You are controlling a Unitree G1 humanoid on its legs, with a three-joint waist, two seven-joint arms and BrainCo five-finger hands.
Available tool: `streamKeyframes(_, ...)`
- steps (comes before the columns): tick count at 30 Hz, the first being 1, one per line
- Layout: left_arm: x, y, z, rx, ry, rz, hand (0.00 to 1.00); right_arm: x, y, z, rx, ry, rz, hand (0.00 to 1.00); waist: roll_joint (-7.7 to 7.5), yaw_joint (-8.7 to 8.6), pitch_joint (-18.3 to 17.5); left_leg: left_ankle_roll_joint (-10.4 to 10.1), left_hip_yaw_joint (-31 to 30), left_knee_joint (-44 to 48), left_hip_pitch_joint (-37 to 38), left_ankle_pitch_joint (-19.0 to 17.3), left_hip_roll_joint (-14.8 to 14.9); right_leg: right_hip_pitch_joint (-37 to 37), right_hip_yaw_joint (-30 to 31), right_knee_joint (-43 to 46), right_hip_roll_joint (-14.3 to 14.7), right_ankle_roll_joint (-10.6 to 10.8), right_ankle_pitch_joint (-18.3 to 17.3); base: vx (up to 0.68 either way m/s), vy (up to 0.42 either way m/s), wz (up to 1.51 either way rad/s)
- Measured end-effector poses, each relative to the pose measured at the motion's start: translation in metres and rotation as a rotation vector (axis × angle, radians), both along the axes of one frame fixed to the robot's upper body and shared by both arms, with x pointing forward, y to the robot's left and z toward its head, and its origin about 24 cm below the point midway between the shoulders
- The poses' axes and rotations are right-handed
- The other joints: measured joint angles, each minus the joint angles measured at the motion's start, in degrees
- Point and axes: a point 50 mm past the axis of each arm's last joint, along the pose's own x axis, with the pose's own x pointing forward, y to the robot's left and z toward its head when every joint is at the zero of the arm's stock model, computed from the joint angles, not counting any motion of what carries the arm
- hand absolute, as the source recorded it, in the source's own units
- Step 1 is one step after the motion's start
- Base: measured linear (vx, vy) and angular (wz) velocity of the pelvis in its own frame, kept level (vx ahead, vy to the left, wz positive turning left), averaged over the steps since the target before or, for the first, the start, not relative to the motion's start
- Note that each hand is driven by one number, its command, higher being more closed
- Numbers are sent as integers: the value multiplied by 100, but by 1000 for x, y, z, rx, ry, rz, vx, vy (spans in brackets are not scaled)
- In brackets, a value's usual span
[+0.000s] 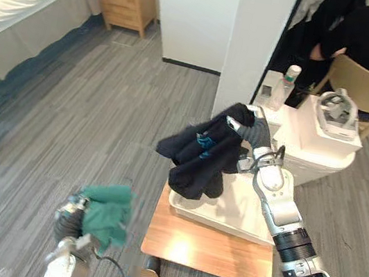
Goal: Tidy the bed and pick cloth on bed and put in laundry
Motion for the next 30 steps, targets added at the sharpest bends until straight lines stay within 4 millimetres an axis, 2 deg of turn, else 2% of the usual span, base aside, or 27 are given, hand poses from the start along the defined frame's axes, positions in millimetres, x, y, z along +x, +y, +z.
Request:
streamKeyframes(4,15,20,43,123,-176,-1,100,4,-28,-15,-12,67,-100,100,212,5,287,11,-351,169,-83,21,-71,196,-328,8,-58,-7,-16,10,-1,42)
streamKeyframes(7,21,36,75,216,-300,13,100,-2,-52,-32,-36,132,-170,100,300,17,338,11,-536,194,-78,21,-132,292,-495,92,-133,51,-132,27,6,35)
streamKeyframes(9,22,47,93,272,-356,22,100,-4,-68,-44,-33,183,-229,100,355,18,370,11,-612,211,-81,21,-158,340,-585,102,-149,51,-154,31,0,23)
streamKeyframes(11,21,60,122,381,-429,20,100,-9,-92,-59,-54,249,-305,100,448,15,423,11,-652,252,-66,20,-195,392,-627,131,-183,89,-209,21,3,13)
streamKeyframes(12,20,63,130,413,-449,17,100,-10,-97,-60,-57,257,-322,100,475,17,438,11,-662,277,-73,20,-199,394,-626,138,-190,86,-213,0,0,0)
streamKeyframes(13,18,67,147,477,-497,5,100,-12,-107,-63,-77,271,-352,100,535,14,470,11,-689,296,-60,19,-210,417,-633,159,-204,91,-235,16,-1,9)
streamKeyframes(16,16,73,184,636,-592,-17,100,-25,-132,-75,-159,318,-441,100,672,-1,489,11,-751,327,-37,19,-222,494,-704,173,-212,97,-259,16,-10,11)
streamKeyframes(17,17,72,191,664,-609,-23,100,-27,-136,-78,-185,332,-456,100,691,3,489,11,-751,340,-38,19,-222,501,-704,173,-211,97,-259,9,-8,3)
streamKeyframes(18,19,69,201,730,-625,-43,100,-33,-144,-84,-233,358,-480,0,730,8,492,11,-752,360,-28,19,-224,532,-718,172,-211,97,-259,0,0,0)
streamKeyframes(21,24,53,213,832,-653,-102,100,-42,-149,-98,-310,415,-507,0,777,-21,472,9,-737,361,56,18,-218,609,-699,162,-209,92,-264,1,-4,-4)
streamKeyframes(23,31,36,215,817,-702,-179,100,-46,-149,-104,-345,435,-515,0,796,-49,459,9,-716,360,62,18,-200,599,-666,159,-191,92,-264,-6,-4,-10)
streamKeyframes(25,37,19,214,819,-724,-245,100,-49,-143,-110,-355,460,-502,0,795,-63,459,1,-608,344,121,12,-163,598,-577,154,-168,91,-258,-6,-1,-20)
streamKeyframes(30,45,-14,213,761,-813,-348,100,-47,-114,-121,-402,477,-396,0,796,-171,444,-34,-397,341,184,-13,-48,577,-316,3,-55,37,-161,-14,-10,-28)
